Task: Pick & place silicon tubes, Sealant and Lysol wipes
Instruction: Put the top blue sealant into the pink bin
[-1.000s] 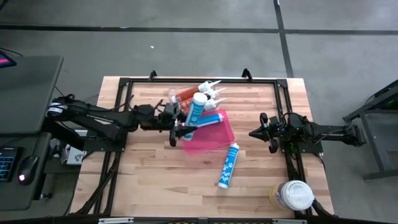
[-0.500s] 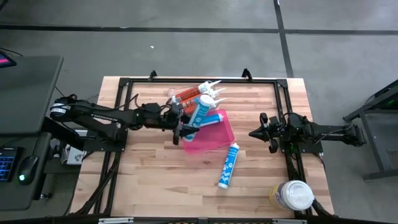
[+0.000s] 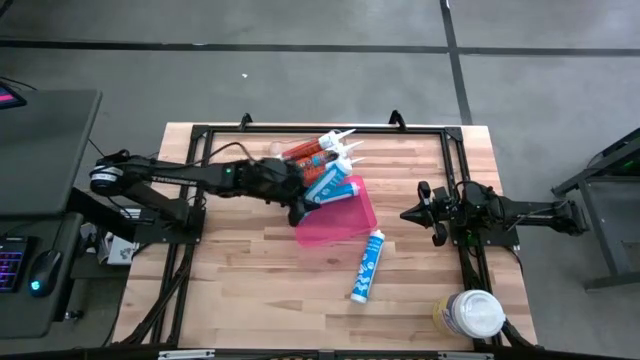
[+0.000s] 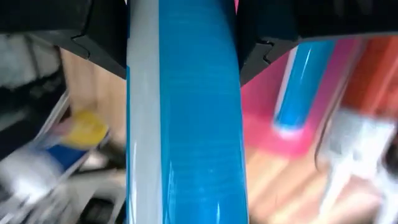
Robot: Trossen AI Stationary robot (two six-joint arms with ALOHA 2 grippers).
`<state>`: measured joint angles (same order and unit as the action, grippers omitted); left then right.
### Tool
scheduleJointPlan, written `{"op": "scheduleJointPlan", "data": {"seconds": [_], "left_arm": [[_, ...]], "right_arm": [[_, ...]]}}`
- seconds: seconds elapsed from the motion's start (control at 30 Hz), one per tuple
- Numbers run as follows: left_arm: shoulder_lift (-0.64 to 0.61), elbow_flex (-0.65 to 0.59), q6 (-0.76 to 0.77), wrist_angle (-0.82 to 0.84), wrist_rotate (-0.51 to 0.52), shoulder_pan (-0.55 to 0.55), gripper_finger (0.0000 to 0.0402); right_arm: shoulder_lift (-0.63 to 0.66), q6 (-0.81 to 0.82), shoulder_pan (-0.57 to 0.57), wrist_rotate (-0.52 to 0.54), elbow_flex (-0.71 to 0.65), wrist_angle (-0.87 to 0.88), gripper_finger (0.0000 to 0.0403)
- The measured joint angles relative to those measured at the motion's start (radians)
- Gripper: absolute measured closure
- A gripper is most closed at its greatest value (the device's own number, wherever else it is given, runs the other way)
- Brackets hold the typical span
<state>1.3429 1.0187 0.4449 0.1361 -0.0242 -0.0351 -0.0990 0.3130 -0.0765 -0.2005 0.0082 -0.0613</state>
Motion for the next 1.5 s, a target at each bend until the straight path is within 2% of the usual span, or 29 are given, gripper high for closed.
{"op": "scheduleJointPlan", "data": {"seconds": [0.5,0.63,0.87,0.97,1.07,1.13,1.37,1.43,1.5], "left_arm": [[0.331,0.446,-0.179,0.493,-0.026,0.002,0.0209],[0.409,0.522,-0.23,0.629,-0.027,0.002,0.0209],[0.491,0.557,-0.283,0.739,-0.026,0.002,0.0209],[0.536,0.565,-0.285,0.679,-0.013,0.002,0.0209],[0.556,0.556,-0.286,0.757,-0.003,0.002,0.0209],[0.571,0.56,-0.292,0.699,0.009,0.002,0.0209],[0.621,0.558,-0.289,0.702,0.034,-0.006,0.0209],[0.64,0.564,-0.285,0.643,0.034,-0.013,0.0209],[0.646,0.557,-0.279,0.693,0.034,-0.019,0.0209]], "right_arm": [[0.0,0.0,0.0,0.0,0.0,-0.001,0.0402],[0.0,0.0,0.0,0.0,0.0,-0.001,0.0402],[0.0,0.0,0.0,0.0,0.0,0.001,0.0402],[-0.001,0.0,0.0,0.0,0.0,0.001,0.0402],[-0.001,0.0,0.0,0.0,0.0,0.001,0.0402],[-0.003,0.0,0.0,0.0,0.0,0.0,0.0402],[-0.006,0.0,0.0,0.0,0.0,-0.001,0.0402],[-0.006,0.0,0.0,0.0,0.0,0.0,0.0402],[-0.006,0.0,0.0,0.0,0.0,-0.001,0.0402]]}}
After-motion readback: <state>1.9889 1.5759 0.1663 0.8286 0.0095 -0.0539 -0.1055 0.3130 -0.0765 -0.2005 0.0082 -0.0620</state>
